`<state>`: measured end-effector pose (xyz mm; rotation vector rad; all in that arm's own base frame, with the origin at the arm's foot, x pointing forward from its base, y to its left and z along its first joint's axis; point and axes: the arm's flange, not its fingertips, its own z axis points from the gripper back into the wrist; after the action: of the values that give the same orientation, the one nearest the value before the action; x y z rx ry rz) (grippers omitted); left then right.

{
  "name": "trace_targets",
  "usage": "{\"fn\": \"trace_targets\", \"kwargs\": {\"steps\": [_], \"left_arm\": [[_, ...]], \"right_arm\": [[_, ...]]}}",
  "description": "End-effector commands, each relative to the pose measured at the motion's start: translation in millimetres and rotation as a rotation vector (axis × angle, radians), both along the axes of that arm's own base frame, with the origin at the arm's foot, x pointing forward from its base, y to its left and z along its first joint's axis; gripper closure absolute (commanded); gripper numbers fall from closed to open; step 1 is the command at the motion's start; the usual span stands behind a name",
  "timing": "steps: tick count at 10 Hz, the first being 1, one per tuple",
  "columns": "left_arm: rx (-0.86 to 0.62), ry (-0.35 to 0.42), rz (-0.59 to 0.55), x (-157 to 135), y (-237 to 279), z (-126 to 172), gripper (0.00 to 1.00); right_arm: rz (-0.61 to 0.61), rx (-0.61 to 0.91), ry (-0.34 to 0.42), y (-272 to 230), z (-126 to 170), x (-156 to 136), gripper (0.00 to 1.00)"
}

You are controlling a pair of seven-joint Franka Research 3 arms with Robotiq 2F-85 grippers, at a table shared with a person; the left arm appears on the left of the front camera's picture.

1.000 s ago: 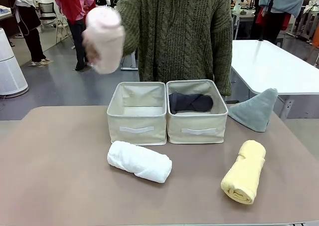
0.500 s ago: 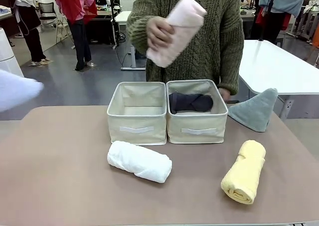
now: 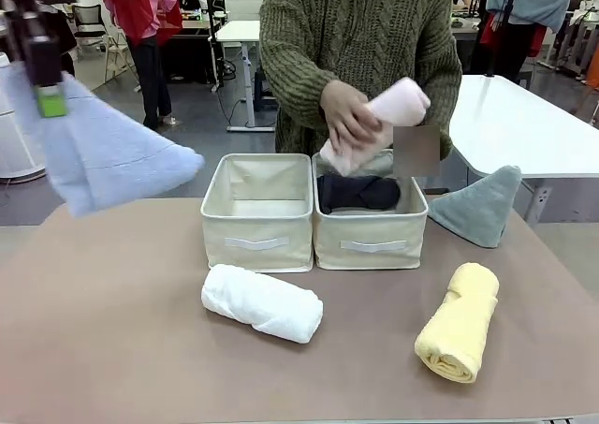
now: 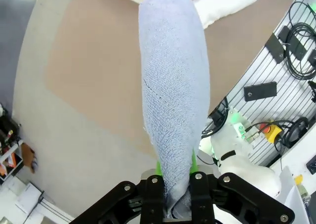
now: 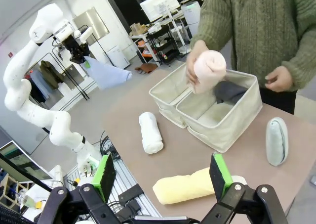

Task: Sort the towels based on their folding style.
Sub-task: Pick up one triangle-folded towel and place it in the left Fabric basket.

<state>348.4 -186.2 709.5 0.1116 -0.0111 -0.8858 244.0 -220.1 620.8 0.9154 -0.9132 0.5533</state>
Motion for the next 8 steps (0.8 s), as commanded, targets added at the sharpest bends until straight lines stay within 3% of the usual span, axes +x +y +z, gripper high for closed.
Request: {"fn": "trace_targets", "kwargs": {"steps": [1,2,6,8], "left_arm": [[0.013,0.069,0.058,5,14,14,0.83],[0.000,0.000,0.000,0,0,0,0.83],[0.008,0.022,0.005,6,-2,1,0.83],[0.075,-0.072,-0.304,36,-41,-1,0.83]], "right_arm": [[0.007,0.017,-0.024,-1,1,2,0.00],[0.007,0.017,-0.024,-1,1,2,0.00],[0.007,0.017,-0.024,-1,1,2,0.00],[0.007,0.017,-0.024,-1,1,2,0.00]]}}
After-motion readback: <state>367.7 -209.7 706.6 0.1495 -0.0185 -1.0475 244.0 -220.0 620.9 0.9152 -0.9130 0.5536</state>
